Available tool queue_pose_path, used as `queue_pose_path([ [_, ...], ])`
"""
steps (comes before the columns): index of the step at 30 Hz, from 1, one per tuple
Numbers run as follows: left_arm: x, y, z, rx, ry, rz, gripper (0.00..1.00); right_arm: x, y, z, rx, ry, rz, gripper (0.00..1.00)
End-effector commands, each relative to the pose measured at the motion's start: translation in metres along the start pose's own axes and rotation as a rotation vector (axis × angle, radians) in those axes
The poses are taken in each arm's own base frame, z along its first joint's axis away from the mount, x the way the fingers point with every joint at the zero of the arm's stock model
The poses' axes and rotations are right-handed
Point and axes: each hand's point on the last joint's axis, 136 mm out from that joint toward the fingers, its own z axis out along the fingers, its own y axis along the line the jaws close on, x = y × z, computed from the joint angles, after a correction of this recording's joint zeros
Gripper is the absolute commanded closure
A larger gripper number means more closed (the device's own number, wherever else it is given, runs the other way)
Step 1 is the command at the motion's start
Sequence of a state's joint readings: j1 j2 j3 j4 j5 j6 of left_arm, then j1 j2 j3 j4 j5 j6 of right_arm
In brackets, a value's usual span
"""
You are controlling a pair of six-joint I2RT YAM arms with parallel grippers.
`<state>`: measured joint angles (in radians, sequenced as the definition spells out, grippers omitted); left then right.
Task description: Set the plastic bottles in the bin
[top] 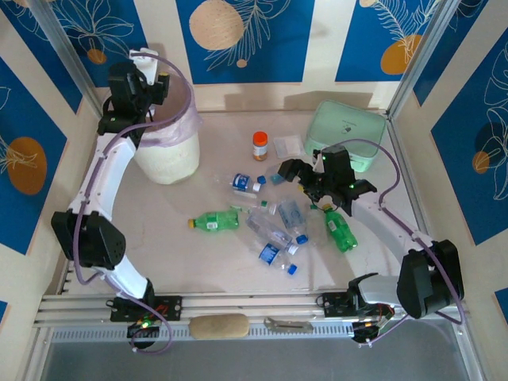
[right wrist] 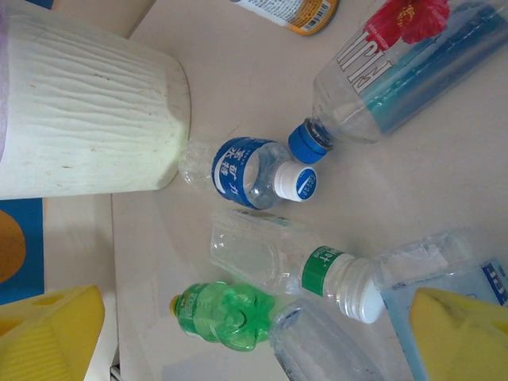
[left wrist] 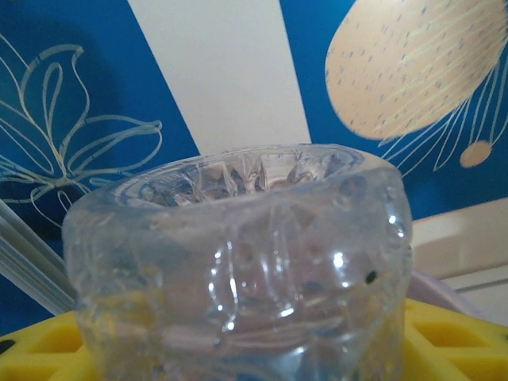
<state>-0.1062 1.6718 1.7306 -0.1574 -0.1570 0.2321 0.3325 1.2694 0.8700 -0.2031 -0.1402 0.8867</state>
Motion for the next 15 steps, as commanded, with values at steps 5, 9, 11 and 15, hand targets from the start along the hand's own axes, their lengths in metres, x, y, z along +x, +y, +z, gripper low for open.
queue_pose_path([
  [5,0.020,-0.003,0.013,0.051,0.086,-0.060,0.33,0.002,-0.009,-0.008,0.030,-0.014,-0.004,0.01],
  [9,0.034,-0.008,0.018,0.069,0.144,-0.067,0.28,0.001,-0.010,-0.009,0.031,-0.015,-0.003,0.01],
  [11,0.036,-0.008,0.017,0.068,0.154,-0.075,0.18,0.000,-0.010,-0.008,0.032,-0.015,-0.002,0.01],
  [15,0.024,-0.003,0.009,0.056,0.132,-0.102,0.00,0.000,-0.011,-0.009,0.039,-0.016,0.000,0.01],
])
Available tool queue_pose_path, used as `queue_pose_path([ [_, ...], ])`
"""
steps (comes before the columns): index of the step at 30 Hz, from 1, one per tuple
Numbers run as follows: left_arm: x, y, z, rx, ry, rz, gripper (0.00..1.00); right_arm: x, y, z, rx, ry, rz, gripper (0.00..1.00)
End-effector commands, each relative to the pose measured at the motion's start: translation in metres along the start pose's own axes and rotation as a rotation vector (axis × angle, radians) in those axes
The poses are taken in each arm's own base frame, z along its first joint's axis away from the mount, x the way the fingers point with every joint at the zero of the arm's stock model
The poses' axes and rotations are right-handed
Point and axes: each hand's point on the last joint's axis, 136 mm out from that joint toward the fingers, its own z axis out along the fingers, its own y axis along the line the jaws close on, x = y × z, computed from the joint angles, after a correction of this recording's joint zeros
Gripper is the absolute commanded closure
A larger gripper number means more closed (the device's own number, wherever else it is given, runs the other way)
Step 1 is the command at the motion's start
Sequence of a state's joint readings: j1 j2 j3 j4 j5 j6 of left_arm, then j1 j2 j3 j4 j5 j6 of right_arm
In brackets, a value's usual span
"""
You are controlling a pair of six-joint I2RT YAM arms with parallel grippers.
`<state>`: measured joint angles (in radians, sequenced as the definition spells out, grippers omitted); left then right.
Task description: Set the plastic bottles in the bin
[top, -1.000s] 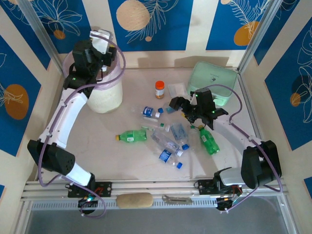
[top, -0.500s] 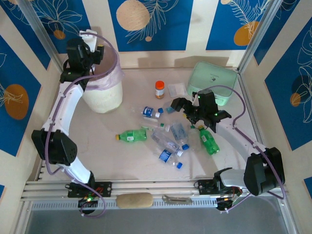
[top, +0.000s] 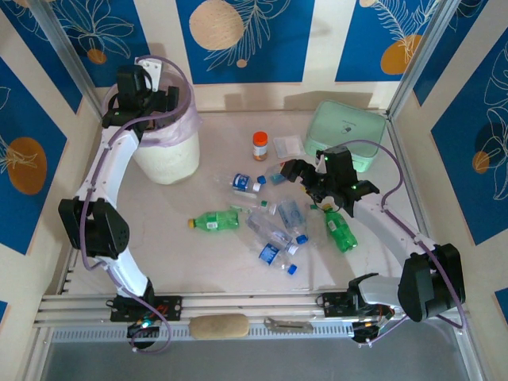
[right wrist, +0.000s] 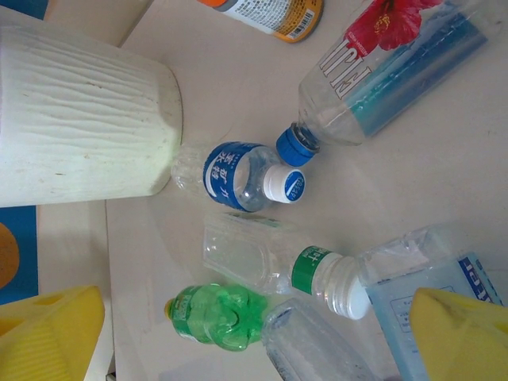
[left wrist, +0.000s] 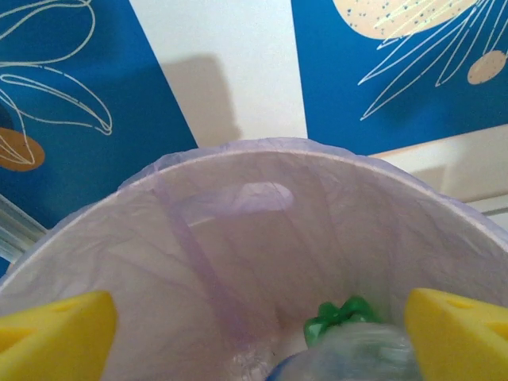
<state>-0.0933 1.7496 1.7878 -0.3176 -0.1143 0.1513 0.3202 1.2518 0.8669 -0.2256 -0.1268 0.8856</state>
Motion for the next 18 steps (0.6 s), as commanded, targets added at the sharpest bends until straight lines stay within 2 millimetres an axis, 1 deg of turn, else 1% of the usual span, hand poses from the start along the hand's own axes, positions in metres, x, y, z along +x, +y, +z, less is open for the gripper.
queue_pose_path([
  [1,-0.025,0.009,-0.019,-0.002,-0.051,-0.044,0.00,0.001,-0.006,-0.004,0.020,-0.004,-0.011,0.01],
  [3,-0.034,0.008,-0.028,0.015,-0.074,-0.067,0.00,-0.001,-0.006,-0.005,0.023,-0.006,-0.010,0.01],
  [6,-0.050,0.004,-0.047,0.062,-0.120,-0.119,0.00,-0.005,-0.008,-0.007,0.036,-0.012,-0.012,0.01],
  [11,-0.073,-0.015,-0.083,0.199,-0.198,-0.220,0.00,-0.015,-0.014,-0.019,0.099,-0.030,-0.032,0.01],
  [15,-0.078,-0.031,-0.105,0.295,-0.251,-0.281,0.00,-0.022,-0.023,-0.032,0.159,-0.040,-0.043,0.01],
  [18,-0.072,-0.043,-0.114,0.344,-0.261,-0.322,0.00,-0.026,-0.033,-0.044,0.212,-0.044,-0.054,0.01],
])
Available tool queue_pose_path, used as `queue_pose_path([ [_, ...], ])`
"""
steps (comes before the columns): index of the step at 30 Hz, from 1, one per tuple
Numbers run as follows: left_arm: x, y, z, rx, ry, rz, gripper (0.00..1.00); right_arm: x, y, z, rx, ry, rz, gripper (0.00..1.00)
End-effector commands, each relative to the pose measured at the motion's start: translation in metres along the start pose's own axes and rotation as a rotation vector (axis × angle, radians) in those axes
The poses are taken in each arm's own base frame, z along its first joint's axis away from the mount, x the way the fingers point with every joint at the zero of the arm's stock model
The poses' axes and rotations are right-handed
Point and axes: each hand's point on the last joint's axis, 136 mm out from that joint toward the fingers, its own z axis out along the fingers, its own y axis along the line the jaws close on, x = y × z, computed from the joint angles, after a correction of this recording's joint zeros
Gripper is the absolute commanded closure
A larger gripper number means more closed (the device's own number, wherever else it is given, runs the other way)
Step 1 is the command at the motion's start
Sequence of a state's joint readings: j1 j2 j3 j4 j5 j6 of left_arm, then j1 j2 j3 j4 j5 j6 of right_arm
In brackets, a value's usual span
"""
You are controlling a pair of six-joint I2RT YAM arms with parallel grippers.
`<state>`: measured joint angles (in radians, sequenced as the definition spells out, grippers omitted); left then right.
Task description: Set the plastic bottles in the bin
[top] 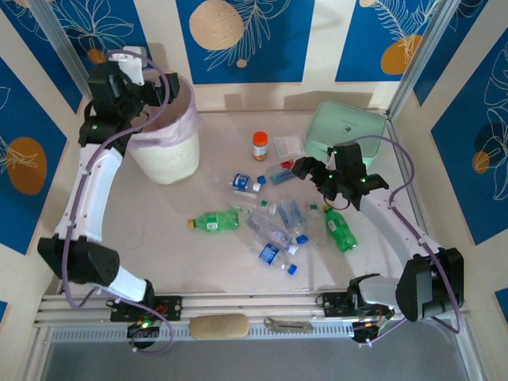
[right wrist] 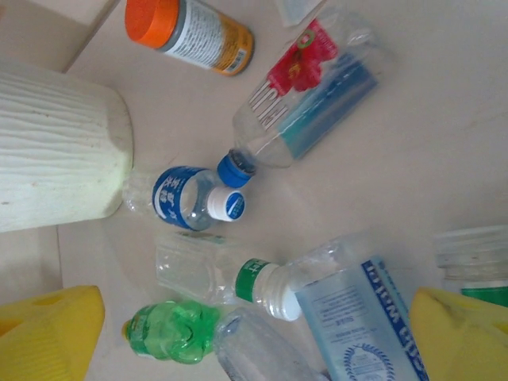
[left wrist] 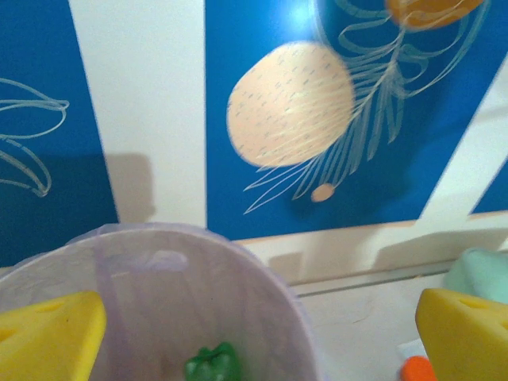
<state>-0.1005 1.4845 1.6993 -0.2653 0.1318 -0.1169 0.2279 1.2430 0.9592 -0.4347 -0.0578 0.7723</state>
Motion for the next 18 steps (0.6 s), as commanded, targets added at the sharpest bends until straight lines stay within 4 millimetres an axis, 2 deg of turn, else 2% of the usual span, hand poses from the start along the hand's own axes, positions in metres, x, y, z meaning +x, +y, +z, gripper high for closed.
queue_pose_path([
  [1,0.007,-0.024,-0.005,0.112,-0.016,-0.096,0.00,-0.002,-0.011,-0.021,0.079,-0.006,-0.045,0.01],
  [6,0.031,-0.044,-0.011,0.202,-0.010,-0.219,0.00,0.000,-0.029,-0.033,0.171,-0.003,-0.087,0.01],
  [12,0.076,-0.081,-0.013,0.248,0.078,-0.253,0.00,0.009,-0.060,-0.036,0.319,0.028,-0.072,0.01],
  [15,0.110,-0.106,-0.009,0.307,0.175,-0.314,0.00,0.020,-0.078,-0.032,0.388,0.070,-0.047,0.00],
  [18,0.154,-0.129,-0.006,0.354,0.264,-0.400,0.00,0.032,-0.098,-0.030,0.473,0.112,-0.025,0.01],
])
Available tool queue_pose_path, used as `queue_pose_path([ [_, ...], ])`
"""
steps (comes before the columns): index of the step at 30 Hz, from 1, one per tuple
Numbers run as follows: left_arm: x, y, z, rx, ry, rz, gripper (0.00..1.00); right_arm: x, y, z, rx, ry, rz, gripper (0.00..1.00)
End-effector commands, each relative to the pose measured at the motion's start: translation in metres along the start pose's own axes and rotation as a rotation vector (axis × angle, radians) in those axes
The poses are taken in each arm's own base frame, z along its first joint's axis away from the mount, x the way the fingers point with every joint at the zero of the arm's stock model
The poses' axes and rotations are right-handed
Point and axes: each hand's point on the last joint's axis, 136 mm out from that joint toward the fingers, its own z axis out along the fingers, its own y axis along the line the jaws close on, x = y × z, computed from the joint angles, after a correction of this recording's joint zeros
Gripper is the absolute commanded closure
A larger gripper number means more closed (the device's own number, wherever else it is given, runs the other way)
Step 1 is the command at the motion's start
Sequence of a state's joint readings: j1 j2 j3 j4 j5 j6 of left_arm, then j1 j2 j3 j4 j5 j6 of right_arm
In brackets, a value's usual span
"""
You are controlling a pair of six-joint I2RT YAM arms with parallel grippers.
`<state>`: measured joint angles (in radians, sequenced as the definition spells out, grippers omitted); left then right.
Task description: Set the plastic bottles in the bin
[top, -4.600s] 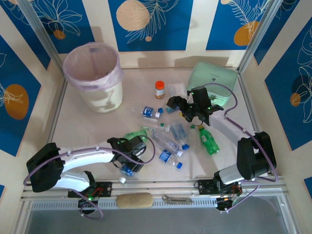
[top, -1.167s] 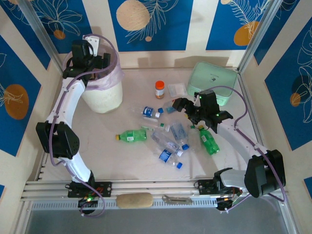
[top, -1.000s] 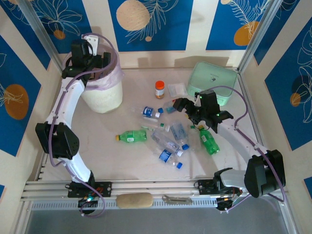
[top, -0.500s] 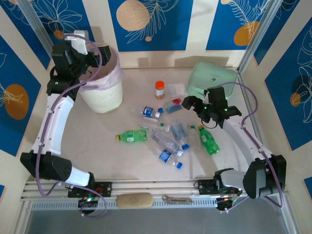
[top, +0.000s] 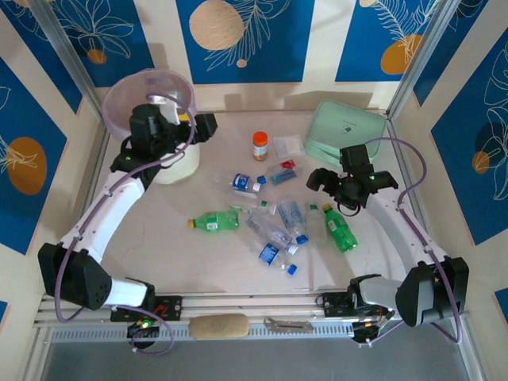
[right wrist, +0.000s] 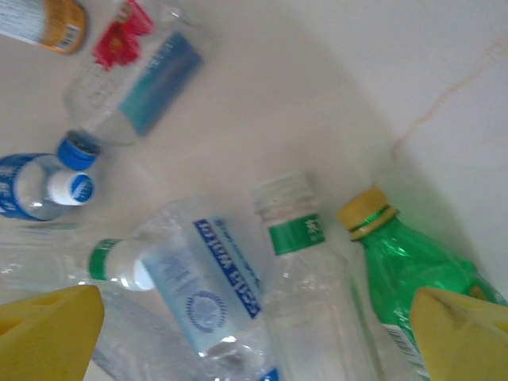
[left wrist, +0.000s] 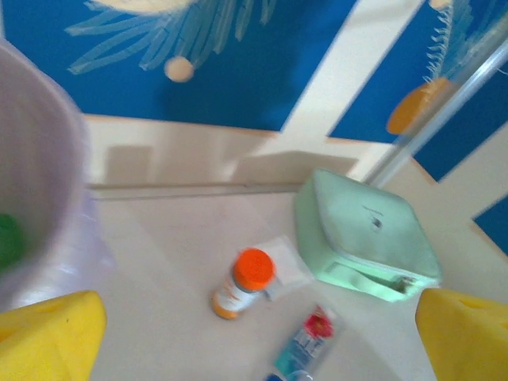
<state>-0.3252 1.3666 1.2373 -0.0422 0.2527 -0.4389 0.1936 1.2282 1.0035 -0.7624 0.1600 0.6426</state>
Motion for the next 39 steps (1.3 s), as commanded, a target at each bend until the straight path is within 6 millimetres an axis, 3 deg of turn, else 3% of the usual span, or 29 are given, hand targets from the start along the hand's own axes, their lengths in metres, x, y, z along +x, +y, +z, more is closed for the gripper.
queue_pose_path([
  [1,0.047,-0.011,0.013,0.062,0.085,-0.130,0.00,0.021,-0.035,0.009,0.159,0.074,0.022,0.00],
  [5,0.118,-0.022,0.029,0.079,0.228,-0.183,0.00,0.030,-0.059,0.014,0.279,0.098,0.028,0.00],
  [7,0.144,-0.032,0.034,0.106,0.277,-0.195,0.00,0.034,-0.068,0.016,0.318,0.110,0.025,0.04],
  [10,0.175,-0.049,0.039,0.148,0.357,-0.190,0.00,0.039,-0.076,0.022,0.353,0.141,0.017,0.18],
  [13,0.194,-0.061,0.045,0.176,0.400,-0.193,0.00,0.046,-0.082,0.033,0.377,0.188,0.014,0.25],
  [22,0.195,-0.078,0.056,0.229,0.388,-0.209,0.00,0.058,-0.087,0.050,0.379,0.240,0.011,0.26],
  [39,0.200,-0.073,0.054,0.206,0.399,-0.210,0.00,0.058,-0.090,0.072,0.405,0.289,-0.006,0.25],
])
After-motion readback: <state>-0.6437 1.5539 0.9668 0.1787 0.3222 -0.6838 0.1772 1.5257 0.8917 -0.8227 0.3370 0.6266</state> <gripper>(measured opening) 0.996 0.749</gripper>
